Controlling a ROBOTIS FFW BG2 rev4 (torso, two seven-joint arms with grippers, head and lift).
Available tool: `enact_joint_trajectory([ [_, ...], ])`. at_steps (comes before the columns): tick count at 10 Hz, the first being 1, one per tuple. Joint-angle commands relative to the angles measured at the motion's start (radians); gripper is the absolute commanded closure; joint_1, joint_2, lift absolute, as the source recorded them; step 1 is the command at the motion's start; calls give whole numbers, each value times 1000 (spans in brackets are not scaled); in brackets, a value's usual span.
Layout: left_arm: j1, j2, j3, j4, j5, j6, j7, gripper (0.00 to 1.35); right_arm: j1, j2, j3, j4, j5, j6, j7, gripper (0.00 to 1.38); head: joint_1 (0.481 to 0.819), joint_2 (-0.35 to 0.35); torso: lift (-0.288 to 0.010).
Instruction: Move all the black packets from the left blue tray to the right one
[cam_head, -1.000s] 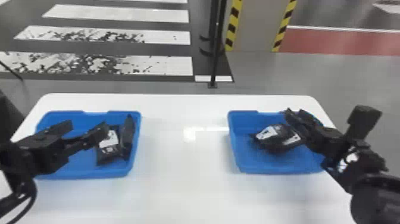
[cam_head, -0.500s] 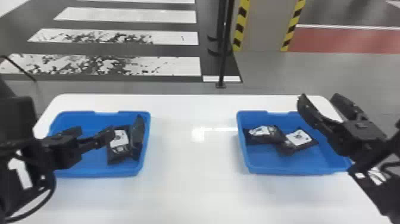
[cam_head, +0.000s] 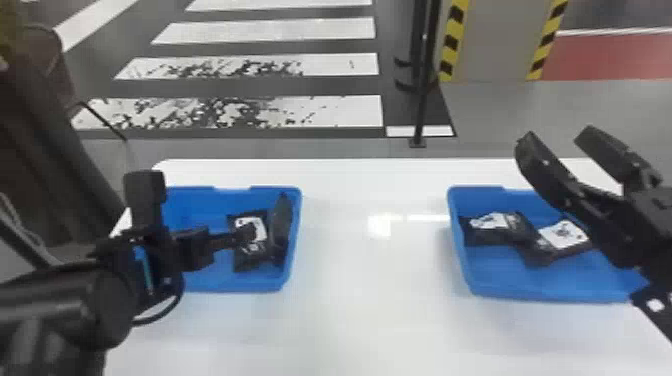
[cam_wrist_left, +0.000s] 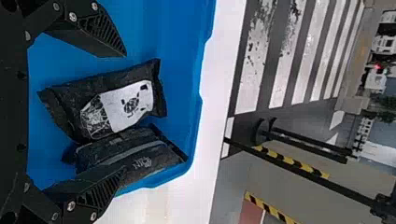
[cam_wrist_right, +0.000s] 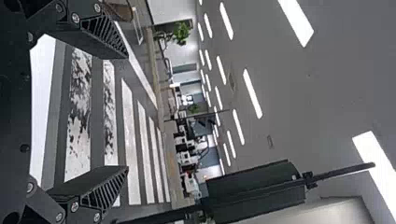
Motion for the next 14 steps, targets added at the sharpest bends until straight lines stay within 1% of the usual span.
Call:
enact_joint_trajectory([
  [1,-58,0,-26,99,-6,1,7,191,0,0,16,-5,-30,6,4,190,695,108,-140],
  [3,-129,0,-44,227,-12,-2,12,191,0,-2,16,-3,-50,18,12,190,695,112,-140],
  [5,-171,-1,-50,298,-2,25,24,191,7,0,16,2,-66,25,13,190,695,109,-140],
  [6,-203,-1,-58,359,10,23,29,191,7,-2,16,7,-78,28,13,190,695,108,-140],
  [7,-237,0,-68,426,50,6,29,193,7,-2,16,7,-78,28,13,190,695,102,-140],
  [8,-252,0,-74,455,66,-4,29,240,7,-2,16,7,-80,28,13,190,695,97,-140],
  [9,-262,3,-74,472,78,11,29,539,7,-2,16,12,-88,28,13,190,695,84,-140],
  [10,-252,5,-74,475,96,8,29,1061,12,-2,16,15,-96,28,13,190,695,77,-140],
  [11,-237,3,-66,475,100,-12,26,1173,15,-2,16,15,-104,28,13,190,695,73,-140],
  [12,-220,3,-66,475,100,-53,21,1216,17,-2,16,20,-112,30,13,190,695,73,-140],
  [13,-205,6,-64,465,100,-75,7,1216,20,-2,16,20,-118,33,15,190,695,75,-140],
  [14,-183,16,-58,416,102,-53,-10,1214,20,-2,16,20,-120,35,16,190,695,77,-140],
])
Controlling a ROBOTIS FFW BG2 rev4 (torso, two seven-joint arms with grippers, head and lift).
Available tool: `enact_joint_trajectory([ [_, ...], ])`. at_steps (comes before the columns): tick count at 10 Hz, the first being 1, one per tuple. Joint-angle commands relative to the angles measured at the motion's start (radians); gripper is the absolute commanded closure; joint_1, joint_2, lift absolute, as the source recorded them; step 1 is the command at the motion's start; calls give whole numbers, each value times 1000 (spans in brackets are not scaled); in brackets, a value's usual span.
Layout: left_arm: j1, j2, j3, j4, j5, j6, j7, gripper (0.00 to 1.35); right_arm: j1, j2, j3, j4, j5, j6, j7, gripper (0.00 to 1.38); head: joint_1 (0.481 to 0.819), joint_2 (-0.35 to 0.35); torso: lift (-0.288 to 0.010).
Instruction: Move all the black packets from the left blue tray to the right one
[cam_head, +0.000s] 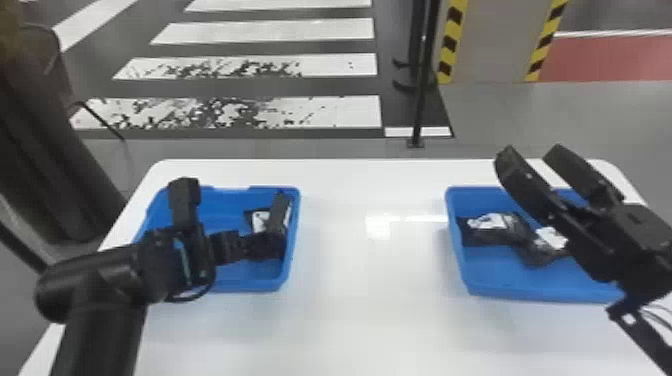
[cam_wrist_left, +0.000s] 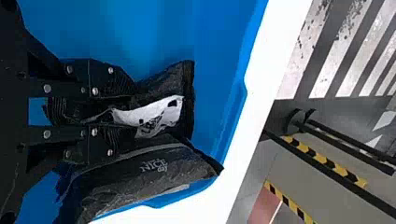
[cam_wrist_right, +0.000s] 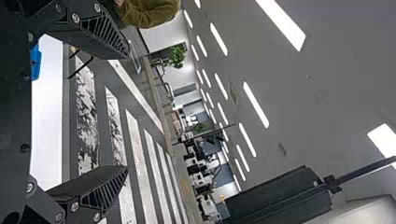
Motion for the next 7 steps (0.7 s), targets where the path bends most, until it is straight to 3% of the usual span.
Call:
enact_joint_trajectory([
  [1,63,10,19,-136,3,51,-3,1214,0,2,2,0,-4,1,1,190,695,80,-140],
  [7,271,9,77,-607,-15,199,-5,1214,-12,0,46,37,-62,28,20,190,695,132,-140],
])
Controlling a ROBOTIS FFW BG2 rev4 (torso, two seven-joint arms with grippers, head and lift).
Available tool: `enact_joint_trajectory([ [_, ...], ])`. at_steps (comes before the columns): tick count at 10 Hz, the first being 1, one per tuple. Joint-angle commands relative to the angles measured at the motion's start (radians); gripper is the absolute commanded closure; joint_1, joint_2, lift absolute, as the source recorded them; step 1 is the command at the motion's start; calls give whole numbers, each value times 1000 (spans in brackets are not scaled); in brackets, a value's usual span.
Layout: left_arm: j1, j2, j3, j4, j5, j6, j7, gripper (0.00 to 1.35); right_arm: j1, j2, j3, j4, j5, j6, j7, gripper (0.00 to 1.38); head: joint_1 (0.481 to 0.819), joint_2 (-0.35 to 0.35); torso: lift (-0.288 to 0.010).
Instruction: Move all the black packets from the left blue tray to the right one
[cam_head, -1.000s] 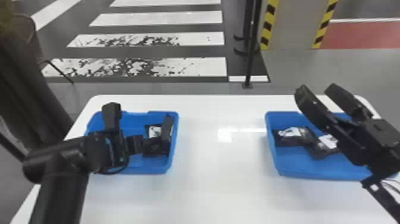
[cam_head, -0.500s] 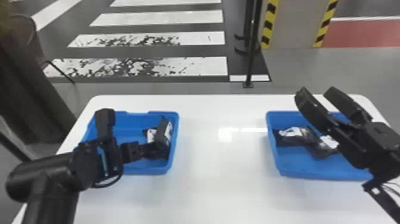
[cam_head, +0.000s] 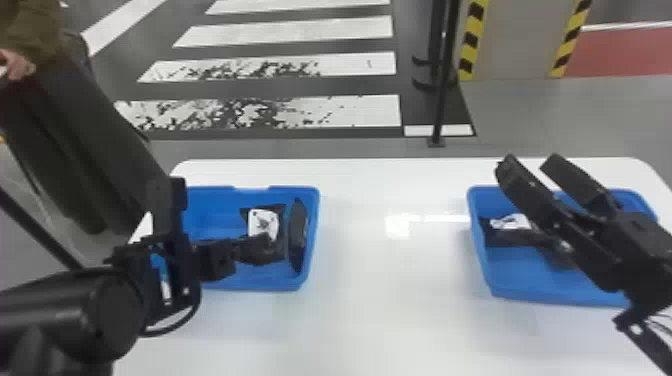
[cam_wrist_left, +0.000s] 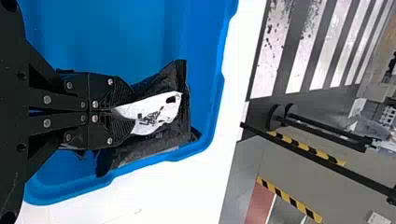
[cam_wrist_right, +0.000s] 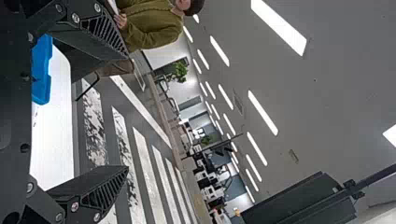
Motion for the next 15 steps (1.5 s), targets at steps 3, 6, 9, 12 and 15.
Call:
enact_joint_trajectory([
  [3,73,-3,19,-170,68,22,-9,1216,-3,0,11,16,-27,27,10,190,695,155,-140],
  [6,51,12,-74,-190,188,-44,-51,1214,-59,1,27,82,-55,88,70,190,695,107,-140],
  [9,39,23,-176,-190,270,-66,-60,1214,-157,-3,33,175,-53,110,97,191,695,26,-140],
  [12,7,32,-260,-190,318,-98,-69,1216,-199,-8,59,239,-55,130,100,191,695,-36,-140],
  [15,-8,33,-284,-190,349,-111,-69,1214,-226,-11,73,269,-55,147,102,191,695,-63,-140],
])
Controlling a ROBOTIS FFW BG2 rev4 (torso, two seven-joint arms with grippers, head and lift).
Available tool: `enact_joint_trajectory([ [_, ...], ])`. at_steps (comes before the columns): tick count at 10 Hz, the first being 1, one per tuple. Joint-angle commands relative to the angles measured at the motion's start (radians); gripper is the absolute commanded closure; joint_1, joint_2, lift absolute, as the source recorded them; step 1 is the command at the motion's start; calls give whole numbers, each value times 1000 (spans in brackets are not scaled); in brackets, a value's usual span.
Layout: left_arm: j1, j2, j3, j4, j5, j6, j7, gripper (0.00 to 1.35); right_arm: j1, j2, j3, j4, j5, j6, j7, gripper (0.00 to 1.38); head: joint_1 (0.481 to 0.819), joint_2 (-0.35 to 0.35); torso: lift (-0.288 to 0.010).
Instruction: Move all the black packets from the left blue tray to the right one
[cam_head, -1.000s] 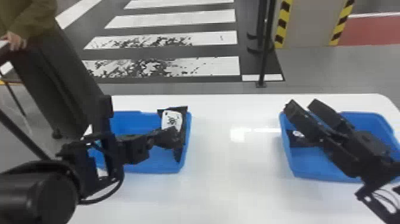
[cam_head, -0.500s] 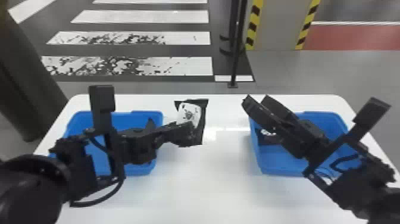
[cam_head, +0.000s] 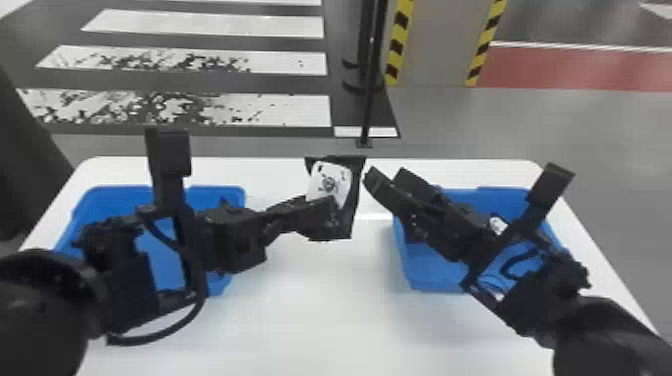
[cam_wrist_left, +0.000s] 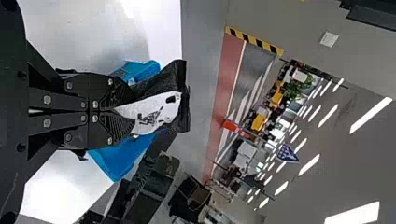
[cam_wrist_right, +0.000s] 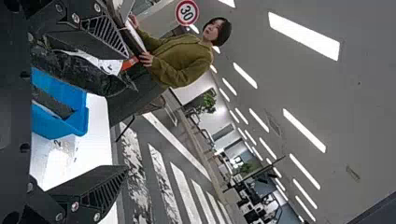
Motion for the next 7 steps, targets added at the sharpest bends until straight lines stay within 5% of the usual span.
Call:
enact_joint_trajectory([
  [1,-16,1,-18,1,6,-5,0,1214,-15,-1,15,4,-3,5,0,191,695,-67,-140],
  [3,-28,3,-34,13,12,-8,0,1216,-27,-2,37,7,-5,10,6,202,695,-67,-140],
  [4,-28,3,-36,21,12,-8,0,1214,-35,-2,43,9,-11,23,15,340,695,-65,-140],
  [5,-28,3,-36,26,12,-8,0,1216,-54,-7,45,36,-13,50,38,892,695,-61,-140],
  [6,-28,3,-38,26,12,-8,0,1214,-52,-7,51,39,-21,50,40,1282,695,-54,-140],
  [7,-30,1,-36,28,10,-8,0,1216,-49,-7,55,39,-29,50,41,1277,695,-49,-140],
])
